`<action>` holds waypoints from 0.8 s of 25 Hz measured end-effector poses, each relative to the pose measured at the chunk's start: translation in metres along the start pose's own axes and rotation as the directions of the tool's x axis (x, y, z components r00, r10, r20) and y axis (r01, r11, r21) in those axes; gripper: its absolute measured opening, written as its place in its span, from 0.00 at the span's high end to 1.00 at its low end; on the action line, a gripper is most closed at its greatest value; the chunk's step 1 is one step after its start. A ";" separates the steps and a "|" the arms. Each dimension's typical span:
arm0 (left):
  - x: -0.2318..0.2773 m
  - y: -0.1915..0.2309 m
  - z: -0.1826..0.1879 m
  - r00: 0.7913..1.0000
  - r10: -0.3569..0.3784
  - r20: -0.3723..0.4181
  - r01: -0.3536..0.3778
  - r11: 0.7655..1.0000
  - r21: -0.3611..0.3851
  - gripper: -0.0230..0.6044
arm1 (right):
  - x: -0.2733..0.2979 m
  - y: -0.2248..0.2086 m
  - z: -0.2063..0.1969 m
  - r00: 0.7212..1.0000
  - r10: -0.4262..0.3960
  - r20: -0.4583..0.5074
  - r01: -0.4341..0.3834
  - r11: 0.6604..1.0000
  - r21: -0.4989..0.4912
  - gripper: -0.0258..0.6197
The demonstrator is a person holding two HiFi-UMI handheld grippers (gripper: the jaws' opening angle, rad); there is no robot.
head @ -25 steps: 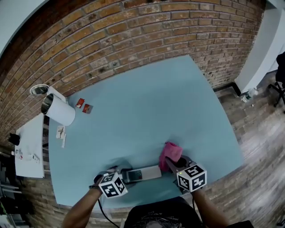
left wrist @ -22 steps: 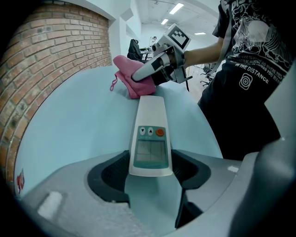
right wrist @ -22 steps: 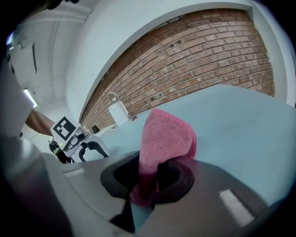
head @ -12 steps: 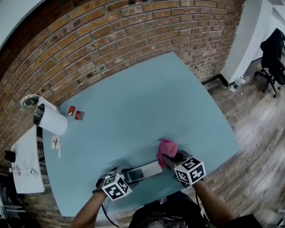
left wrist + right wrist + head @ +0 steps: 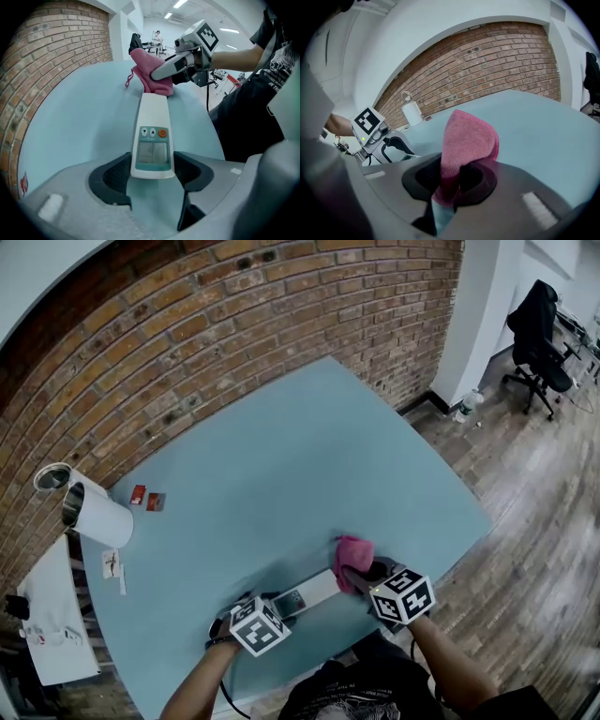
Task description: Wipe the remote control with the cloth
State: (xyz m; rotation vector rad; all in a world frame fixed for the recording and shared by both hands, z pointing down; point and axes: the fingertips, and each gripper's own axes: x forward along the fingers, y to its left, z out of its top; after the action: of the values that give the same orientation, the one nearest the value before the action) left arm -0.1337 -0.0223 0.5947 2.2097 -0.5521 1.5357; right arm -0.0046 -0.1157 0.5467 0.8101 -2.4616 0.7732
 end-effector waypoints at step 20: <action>0.003 0.000 -0.001 0.997 -0.008 -0.075 0.008 1.000 0.007 0.50 | -0.030 0.022 -0.029 0.993 -0.097 0.065 0.092 0.993 0.069 0.86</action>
State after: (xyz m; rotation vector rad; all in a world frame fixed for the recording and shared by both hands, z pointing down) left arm -0.1337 -0.0221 0.5976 2.1474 -0.5149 1.6110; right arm 0.0095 -0.0705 0.5441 0.9852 -2.4482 0.8082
